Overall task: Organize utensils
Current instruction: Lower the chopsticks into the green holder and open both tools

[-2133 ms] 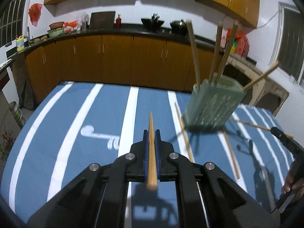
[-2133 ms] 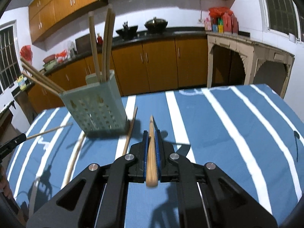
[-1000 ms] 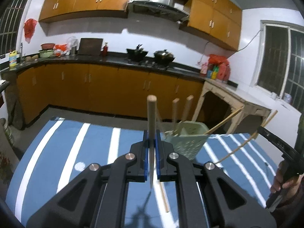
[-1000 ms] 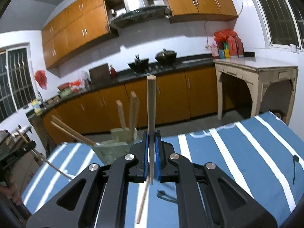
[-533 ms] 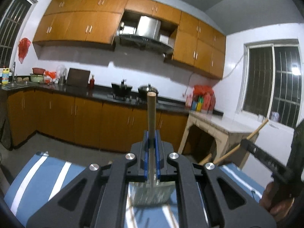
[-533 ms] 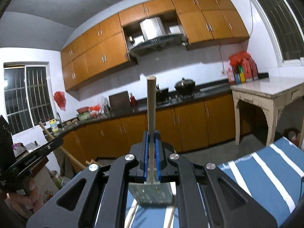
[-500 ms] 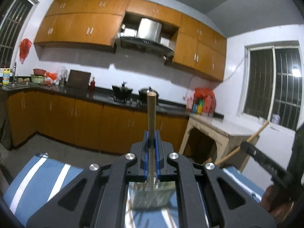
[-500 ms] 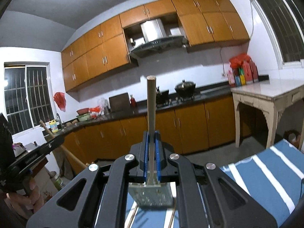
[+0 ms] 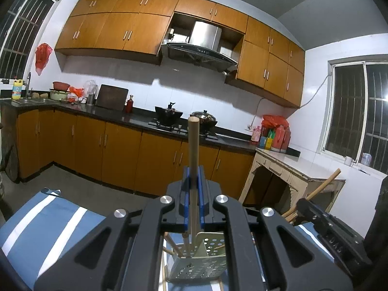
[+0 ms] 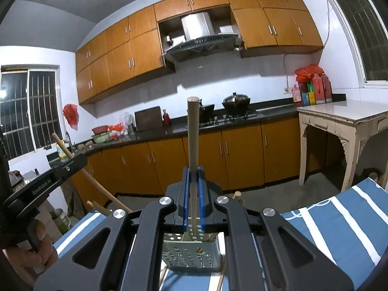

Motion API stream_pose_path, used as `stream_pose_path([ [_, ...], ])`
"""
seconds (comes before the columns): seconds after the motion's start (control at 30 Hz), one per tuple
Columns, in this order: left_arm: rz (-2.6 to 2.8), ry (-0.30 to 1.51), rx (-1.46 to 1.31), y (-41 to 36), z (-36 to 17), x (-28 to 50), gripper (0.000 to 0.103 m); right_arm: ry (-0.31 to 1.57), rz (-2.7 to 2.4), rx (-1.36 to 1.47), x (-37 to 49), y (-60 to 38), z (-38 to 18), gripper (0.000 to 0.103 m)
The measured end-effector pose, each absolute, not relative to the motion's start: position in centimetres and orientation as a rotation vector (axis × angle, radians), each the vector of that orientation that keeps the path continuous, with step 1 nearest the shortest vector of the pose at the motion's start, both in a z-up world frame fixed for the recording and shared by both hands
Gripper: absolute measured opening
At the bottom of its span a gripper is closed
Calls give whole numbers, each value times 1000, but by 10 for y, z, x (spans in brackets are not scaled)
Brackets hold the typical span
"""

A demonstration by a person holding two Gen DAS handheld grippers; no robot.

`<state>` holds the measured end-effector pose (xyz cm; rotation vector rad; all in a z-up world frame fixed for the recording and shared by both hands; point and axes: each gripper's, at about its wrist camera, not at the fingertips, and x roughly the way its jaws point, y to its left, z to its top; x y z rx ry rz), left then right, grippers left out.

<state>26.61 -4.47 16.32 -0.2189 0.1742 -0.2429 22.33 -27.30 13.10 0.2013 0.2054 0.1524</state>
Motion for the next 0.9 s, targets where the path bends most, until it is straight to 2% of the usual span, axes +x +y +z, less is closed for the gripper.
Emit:
stream_pose_path([
  [0.3,-245,253,-218,-42,140,286,9,312,162,211,235,-267,113,9],
  [0.47,-240,245,-226,-31,142,278,12,295,155,248,221,-277,121,21],
  [0.73,-227,244,-236,-11,143,249,15,282,125,246,194,-287,124,22],
  [0.9,-208,289,-232,7,121,223,19,358,70,229,179,-297,101,27],
])
